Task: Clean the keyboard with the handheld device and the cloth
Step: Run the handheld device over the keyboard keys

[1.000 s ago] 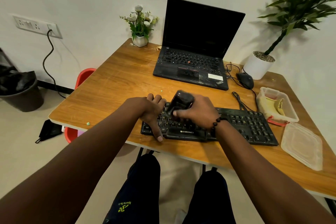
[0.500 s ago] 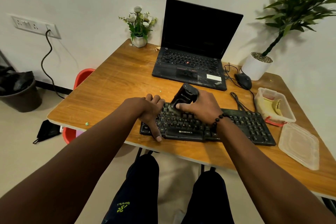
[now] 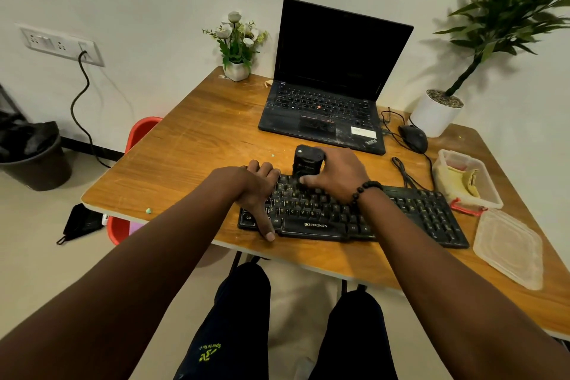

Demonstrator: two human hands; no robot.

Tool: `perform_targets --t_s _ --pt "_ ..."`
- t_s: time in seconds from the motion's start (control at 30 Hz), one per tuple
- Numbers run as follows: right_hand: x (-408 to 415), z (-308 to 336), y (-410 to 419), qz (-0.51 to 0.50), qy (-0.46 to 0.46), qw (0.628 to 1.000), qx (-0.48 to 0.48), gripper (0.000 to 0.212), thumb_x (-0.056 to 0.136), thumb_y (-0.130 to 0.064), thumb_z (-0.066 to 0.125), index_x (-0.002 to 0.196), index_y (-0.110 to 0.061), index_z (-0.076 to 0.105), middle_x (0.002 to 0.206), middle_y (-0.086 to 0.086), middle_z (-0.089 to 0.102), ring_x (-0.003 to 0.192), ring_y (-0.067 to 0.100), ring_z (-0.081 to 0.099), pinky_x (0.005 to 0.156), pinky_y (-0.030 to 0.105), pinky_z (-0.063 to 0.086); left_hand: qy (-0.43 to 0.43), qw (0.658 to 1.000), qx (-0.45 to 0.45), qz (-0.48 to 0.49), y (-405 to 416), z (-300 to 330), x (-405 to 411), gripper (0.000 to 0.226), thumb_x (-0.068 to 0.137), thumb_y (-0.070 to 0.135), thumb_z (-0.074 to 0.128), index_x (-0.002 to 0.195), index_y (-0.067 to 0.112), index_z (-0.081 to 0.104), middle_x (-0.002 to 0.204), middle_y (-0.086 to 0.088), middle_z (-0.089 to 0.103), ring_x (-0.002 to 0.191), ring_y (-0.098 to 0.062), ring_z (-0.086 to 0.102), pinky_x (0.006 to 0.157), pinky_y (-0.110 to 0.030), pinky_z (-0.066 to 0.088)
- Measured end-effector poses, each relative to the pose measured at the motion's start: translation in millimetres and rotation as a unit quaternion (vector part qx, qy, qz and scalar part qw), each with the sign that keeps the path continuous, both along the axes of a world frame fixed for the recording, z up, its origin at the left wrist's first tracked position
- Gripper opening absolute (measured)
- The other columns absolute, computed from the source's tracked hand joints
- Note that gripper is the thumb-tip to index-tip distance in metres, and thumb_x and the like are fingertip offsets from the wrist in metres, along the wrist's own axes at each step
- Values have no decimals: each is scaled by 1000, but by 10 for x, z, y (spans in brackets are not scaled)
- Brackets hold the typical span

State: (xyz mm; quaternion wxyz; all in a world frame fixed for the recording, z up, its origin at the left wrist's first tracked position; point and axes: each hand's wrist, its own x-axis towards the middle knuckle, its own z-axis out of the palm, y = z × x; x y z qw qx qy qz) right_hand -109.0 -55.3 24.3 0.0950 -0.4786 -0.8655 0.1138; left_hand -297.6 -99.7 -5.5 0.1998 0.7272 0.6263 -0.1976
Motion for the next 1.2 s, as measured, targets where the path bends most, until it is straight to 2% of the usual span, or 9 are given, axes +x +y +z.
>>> perform_targets --t_s 0.07,0.17,0.33,0.57,0.7,0.8,0.9,1.07,1.2 --pt "-16 -13 -22 16 -2 999 -28 39 73 -45 76 106 -28 62 96 -7 66 90 15 60 71 33 53 -3 1000 2 0 3 -13 -18 155 45 80 82 158 22 -7 162 -1 -1 148 -34 4 116 -60 28" --pt "-42 19 2 -11 -61 997 52 39 77 -45 73 111 -30 61 101 -4 63 97 17 57 70 30 47 -3 1000 1 -2 11 -9 -21 154 46 80 81 158 21 -6 161 0 0 148 -33 5 116 -60 28" --pt "-112 -20 -2 15 -8 1000 -25 40 75 -44 75 108 -27 63 98 -6 68 90 15 61 70 32 52 -6 1000 8 -3 5 -24 -27 151 46 79 82 158 23 -2 159 -1 7 145 -32 9 114 -59 30" --pt "-221 59 51 23 -29 999 13 34 76 -43 74 103 -26 63 95 -6 67 92 16 61 70 31 51 -3 1000 9 -3 -10 1 -4 149 49 77 82 157 20 -3 158 -1 7 145 -32 9 116 -58 29" --pt "-317 100 58 17 -103 989 109 31 79 -43 71 102 -24 61 92 -4 63 97 18 55 70 31 48 -3 1000 5 -1 -15 8 -10 151 48 78 82 158 21 -4 159 0 5 145 -33 8 116 -59 28" --pt "-351 82 90 19 -50 998 35 31 75 -44 73 95 -25 61 88 -4 66 86 18 60 67 31 51 0 1000 8 -6 -42 17 2 149 51 78 81 158 18 -4 160 -1 3 146 -33 8 117 -58 28" --pt "-282 92 115 1 -95 994 46 30 76 -46 72 93 -25 60 84 -5 62 88 19 60 68 31 51 -11 1000 12 -4 -46 14 -22 151 51 78 81 159 19 -7 162 0 1 147 -33 6 118 -58 25" --pt "-172 96 120 22 -24 999 -32 40 74 -46 74 104 -22 61 90 -7 62 88 15 59 71 30 50 -17 1000 11 -6 -44 0 -40 152 51 79 80 159 20 -9 163 -1 -2 148 -34 3 119 -58 24" --pt "-201 37 83 2 -40 999 33 38 75 -47 73 102 -24 62 89 -5 62 89 17 59 69 31 50 -20 1000 12 -3 -60 12 -33 151 53 77 81 159 19 -8 162 0 -1 147 -34 4 119 -57 23"
